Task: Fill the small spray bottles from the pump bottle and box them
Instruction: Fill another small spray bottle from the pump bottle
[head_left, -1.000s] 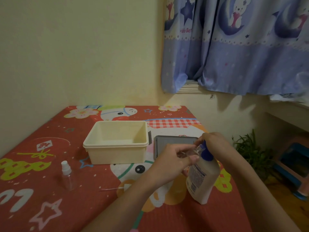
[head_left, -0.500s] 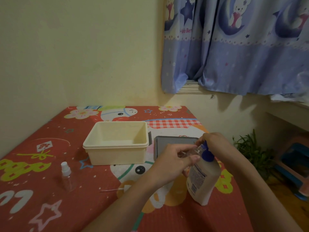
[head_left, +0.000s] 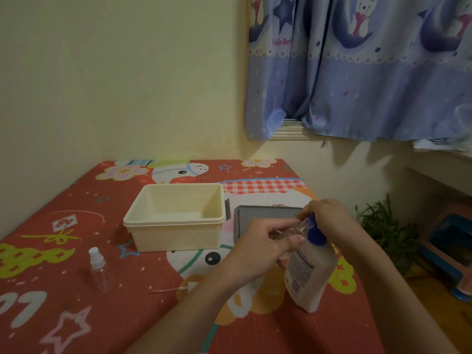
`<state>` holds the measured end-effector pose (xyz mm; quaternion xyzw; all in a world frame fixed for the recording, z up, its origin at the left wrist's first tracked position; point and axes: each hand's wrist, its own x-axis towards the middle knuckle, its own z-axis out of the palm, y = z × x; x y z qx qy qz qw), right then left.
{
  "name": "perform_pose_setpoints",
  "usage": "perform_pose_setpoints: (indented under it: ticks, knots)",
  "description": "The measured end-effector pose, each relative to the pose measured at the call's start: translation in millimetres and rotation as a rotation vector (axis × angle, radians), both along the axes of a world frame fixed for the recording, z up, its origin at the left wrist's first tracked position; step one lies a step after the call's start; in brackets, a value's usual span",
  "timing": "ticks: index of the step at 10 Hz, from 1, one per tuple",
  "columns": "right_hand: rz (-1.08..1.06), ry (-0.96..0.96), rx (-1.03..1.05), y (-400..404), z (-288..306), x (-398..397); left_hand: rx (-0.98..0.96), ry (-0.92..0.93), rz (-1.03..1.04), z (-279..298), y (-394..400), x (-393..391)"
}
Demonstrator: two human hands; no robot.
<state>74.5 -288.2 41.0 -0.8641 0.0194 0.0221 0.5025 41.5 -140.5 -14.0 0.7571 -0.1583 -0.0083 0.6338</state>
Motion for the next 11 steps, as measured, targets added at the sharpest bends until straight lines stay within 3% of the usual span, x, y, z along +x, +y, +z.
perform_pose_setpoints:
  ticks: [2,6,7,10,11]
  knots:
    - [-0.092,0.016,0.022,10,2,-8,0.013,0.007,-0.004,-4,3,-1]
    - [0.028,-0.035,-0.057,1,-11,4,0.023,-0.001,0.001,-2,2,-3]
    - [0.009,0.003,0.010,-1,-6,6,0.017,-0.001,-0.001,2,2,-4]
    - [-0.069,-0.019,-0.169,7,-10,7,0.048,0.008,0.018,-4,2,-2]
    - [-0.075,0.036,0.046,2,-8,12,0.022,0.014,0.006,0,2,-2]
